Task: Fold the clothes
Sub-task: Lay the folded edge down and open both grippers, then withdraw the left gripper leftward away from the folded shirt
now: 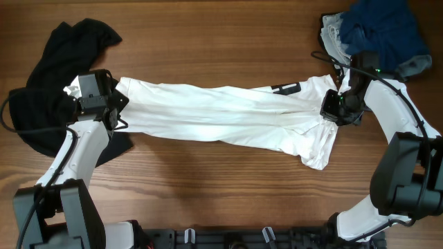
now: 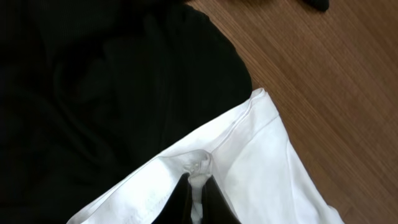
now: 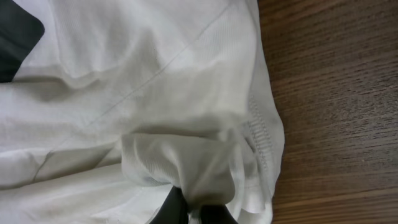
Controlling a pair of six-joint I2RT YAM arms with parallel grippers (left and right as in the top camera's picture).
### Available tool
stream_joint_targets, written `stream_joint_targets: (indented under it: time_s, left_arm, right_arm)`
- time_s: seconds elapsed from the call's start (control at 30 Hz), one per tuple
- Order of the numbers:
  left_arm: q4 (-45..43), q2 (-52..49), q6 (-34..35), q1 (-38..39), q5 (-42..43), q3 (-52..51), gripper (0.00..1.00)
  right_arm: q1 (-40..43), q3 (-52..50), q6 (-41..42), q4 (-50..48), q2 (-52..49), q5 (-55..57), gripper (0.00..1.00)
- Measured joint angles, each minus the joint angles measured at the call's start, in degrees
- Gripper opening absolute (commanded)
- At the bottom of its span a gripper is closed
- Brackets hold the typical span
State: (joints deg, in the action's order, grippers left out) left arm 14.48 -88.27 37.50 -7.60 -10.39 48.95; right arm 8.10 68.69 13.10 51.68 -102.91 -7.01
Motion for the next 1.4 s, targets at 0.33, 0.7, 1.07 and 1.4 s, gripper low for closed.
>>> stream_joint_targets:
  time_s: [0.33,0.7,1.07,1.4]
  left_arm:
    - [-2.6,-0.7,-0.8,0.4,-0.5,0.0,0.94]
    - [3.3,-0.3,-8.0,-0.7,-0.6,0.5,1.0]
    - [13.2,-0.6,-8.6,-12.7,2.1,2.4,1.0]
    - [7.3,-12.1,-10.4,-15.2,1.0,3.0,1.0]
  right_arm:
    - [0.0,0.0,-0.7,-2.6,0.0,0.0,0.4]
    - [0.0,8.5,-2.5,8.1,0.5,-0.9,0.88]
    - [-0.9,15.4,-4.2,11.5,5.0,-1.6,0.89]
    - [-5.0,15.4,-4.2,10.5,5.0,-1.6,0.89]
